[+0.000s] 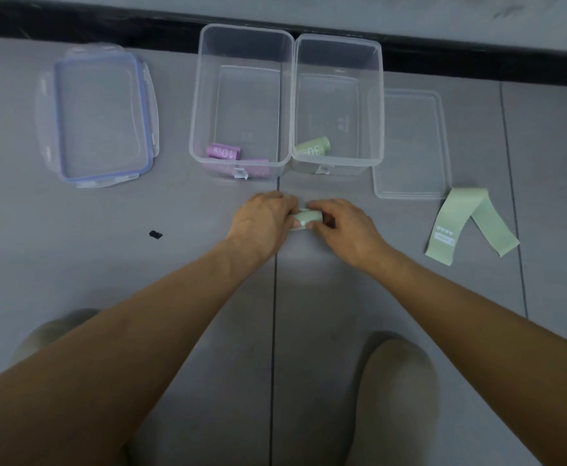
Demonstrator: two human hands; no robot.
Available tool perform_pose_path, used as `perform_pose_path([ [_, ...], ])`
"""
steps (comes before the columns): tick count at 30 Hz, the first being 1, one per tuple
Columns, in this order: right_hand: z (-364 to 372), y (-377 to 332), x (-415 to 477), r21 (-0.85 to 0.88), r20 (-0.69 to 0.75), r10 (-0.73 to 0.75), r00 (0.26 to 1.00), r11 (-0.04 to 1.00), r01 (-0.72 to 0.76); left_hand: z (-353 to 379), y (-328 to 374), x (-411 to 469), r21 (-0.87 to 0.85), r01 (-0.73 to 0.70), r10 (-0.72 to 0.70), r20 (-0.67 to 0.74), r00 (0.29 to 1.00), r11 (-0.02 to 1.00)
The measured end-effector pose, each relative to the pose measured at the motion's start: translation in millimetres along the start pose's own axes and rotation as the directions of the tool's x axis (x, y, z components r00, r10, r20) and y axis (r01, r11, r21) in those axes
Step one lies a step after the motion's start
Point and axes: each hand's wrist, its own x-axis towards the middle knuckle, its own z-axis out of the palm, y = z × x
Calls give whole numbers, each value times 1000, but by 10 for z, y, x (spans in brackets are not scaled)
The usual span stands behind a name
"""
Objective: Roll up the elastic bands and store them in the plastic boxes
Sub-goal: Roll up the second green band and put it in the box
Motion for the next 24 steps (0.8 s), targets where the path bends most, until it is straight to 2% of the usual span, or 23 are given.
perform_pose_path([
  [3,-53,-16,30,-3,42,15,999,1000,-15,21,24,-31,-49,-24,23,-26,999,999],
  [8,-297,-120,32,-86,86,-49,995,995,56,-50,27,-56,-32,-126,122,-119,985,991],
  [14,-893,-330,71,-121,94,-115,989,985,126,-370,192,115,26,-327,321,-275,906,945],
  [17,-1105,-368,201,-169,46,-134,990,976,140,-564,265,303,56,-324,324,-320,890,944],
  [24,-1398,-375,677,-376,0,-149,989,916,138,-755,452,871,146,-247,279,-278,919,958],
])
